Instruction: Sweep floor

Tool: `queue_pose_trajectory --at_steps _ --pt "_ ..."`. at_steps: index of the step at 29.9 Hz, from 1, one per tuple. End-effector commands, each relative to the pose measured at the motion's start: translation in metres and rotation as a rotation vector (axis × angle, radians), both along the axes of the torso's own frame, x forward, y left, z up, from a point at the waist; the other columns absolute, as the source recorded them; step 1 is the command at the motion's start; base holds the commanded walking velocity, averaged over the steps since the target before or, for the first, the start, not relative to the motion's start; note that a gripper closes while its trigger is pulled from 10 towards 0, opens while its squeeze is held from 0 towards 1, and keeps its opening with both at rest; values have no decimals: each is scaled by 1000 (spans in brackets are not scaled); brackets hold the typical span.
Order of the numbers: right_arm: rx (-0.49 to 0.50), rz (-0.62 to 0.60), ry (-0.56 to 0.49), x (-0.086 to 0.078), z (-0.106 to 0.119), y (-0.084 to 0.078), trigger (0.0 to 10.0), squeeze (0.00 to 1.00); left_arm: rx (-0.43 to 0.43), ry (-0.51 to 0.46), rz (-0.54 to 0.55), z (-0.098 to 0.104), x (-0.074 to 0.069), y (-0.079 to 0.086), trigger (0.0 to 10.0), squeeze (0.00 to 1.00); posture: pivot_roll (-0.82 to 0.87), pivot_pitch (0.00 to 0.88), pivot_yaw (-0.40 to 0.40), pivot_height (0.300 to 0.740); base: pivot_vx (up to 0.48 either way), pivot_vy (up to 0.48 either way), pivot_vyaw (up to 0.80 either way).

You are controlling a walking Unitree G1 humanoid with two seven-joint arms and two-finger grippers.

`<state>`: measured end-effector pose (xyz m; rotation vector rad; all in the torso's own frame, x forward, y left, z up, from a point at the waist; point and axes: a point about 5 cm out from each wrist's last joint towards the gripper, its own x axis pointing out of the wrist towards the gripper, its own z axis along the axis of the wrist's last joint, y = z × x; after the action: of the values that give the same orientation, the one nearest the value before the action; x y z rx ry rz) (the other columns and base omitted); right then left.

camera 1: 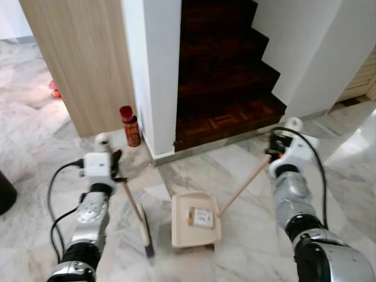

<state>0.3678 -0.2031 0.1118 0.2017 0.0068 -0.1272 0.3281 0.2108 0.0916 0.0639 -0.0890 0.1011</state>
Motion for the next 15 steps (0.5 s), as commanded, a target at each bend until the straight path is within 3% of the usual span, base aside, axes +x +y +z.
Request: queue_pose_trajectory --at_steps 1,3,9,15 --pt "32 -26 -37 1 8 -9 10000 0 16 -34 -27 7 5 -9 10000 0 52 0 -31 740 0 270 0" --pt "32 -30 -41 2 9 -11 10000 0 16 -33 -29 8 6 -10 10000 0 48 0 -27 740 0 270 0" --pt "24 -50 -61 1 12 -17 10000 0 20 -41 -33 10 7 -10 10000 0 53 0 -31 740 0 269 800" --pt "34 -36 -41 -2 5 -16 10000 0 34 -57 -5 9 -2 0 10000 0 84 0 -37 740 0 269 0"
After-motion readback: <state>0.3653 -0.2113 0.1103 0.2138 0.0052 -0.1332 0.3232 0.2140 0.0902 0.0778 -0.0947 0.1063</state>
